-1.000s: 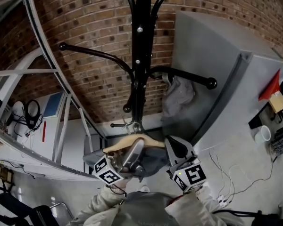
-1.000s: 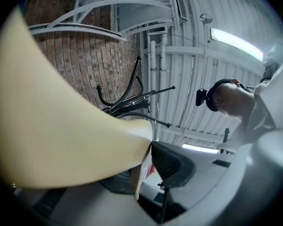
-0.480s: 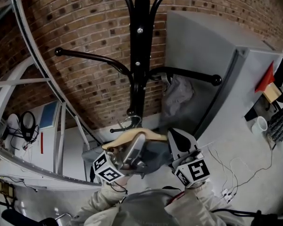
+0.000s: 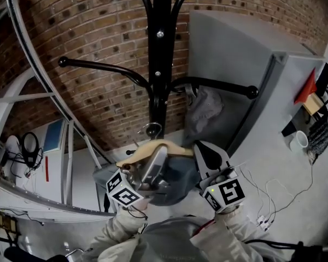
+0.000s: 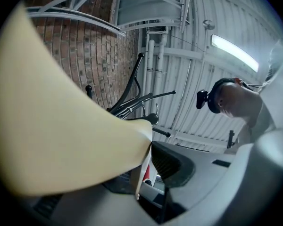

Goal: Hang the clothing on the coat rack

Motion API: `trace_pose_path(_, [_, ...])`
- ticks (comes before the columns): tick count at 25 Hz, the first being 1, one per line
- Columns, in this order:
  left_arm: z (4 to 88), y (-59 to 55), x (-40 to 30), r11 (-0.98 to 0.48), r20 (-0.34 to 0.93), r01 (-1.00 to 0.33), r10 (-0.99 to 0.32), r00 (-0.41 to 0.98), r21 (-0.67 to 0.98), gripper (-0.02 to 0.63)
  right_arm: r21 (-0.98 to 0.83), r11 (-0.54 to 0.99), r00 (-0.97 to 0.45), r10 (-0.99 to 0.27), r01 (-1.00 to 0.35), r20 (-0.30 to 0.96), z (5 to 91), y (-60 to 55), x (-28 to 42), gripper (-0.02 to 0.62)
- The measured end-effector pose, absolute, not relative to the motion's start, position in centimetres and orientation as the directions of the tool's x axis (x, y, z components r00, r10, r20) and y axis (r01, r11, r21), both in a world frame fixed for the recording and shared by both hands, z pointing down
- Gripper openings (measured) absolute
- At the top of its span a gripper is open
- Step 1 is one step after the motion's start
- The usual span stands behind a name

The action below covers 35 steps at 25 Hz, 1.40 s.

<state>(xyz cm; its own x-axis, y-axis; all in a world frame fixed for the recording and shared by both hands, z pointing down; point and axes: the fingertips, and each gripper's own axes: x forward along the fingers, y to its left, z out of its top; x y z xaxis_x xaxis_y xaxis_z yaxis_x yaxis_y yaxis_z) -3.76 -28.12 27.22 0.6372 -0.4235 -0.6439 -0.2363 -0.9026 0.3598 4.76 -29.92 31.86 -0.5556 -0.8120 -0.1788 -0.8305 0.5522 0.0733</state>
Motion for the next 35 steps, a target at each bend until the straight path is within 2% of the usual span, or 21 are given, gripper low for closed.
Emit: trace_pose_path(35, [30.4, -34.7, -4.0, -0.853, -0.645, -0.253, -0.514, 0.566, 0.457, 0.109, 0.038, 0.642, -0.642, -0.759, -0.765, -0.110, 34.5, -36.6, 4.8, 0.025])
